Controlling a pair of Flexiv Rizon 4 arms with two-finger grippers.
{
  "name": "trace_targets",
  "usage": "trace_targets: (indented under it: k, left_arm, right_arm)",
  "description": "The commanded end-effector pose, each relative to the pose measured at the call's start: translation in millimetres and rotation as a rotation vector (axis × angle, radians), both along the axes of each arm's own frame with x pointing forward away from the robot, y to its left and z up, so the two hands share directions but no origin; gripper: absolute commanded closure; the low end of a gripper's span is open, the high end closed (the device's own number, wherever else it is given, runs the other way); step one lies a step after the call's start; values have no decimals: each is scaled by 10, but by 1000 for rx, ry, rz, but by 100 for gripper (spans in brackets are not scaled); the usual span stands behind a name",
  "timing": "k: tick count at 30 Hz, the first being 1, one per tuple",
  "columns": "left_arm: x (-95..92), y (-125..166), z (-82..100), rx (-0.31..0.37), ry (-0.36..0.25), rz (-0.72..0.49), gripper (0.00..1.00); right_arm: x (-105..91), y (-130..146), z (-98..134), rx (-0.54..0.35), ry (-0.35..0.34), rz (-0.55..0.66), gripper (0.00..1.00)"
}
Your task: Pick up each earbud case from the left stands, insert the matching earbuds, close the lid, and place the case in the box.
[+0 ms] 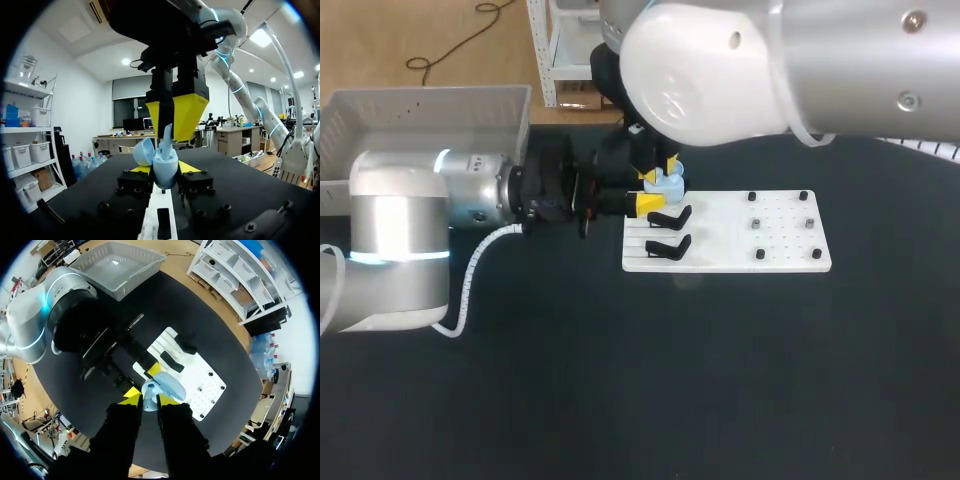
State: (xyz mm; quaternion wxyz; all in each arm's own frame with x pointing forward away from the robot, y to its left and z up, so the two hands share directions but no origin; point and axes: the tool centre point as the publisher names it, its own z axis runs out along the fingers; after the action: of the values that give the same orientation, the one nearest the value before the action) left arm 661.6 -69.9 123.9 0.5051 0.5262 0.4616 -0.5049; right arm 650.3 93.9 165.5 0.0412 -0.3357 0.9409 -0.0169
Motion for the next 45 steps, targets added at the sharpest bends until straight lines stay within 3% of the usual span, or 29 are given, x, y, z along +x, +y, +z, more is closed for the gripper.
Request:
trace_targets:
  k: [1,30,34,35,45]
  left_arm:
    - [4,-3,-8,-3,-2,1,100]
    - [4,-3,-8,-3,-2,1,100]
    - [4,-3,-8,-3,-2,1,100]
    - [4,-3,-8,-3,-2,1,100]
    - [4,-3,-8,-3,-2,1,100]
  right_arm:
    - [21,4,-2,-4,2,1,100]
    - [55,9,-85,-11,24,4,100]
    - [57,18,-73,-17,26,9,12]
    - [54,19,-63,-18,25,10,0]
    - [-58,-26,200,-2,-18,25,0]
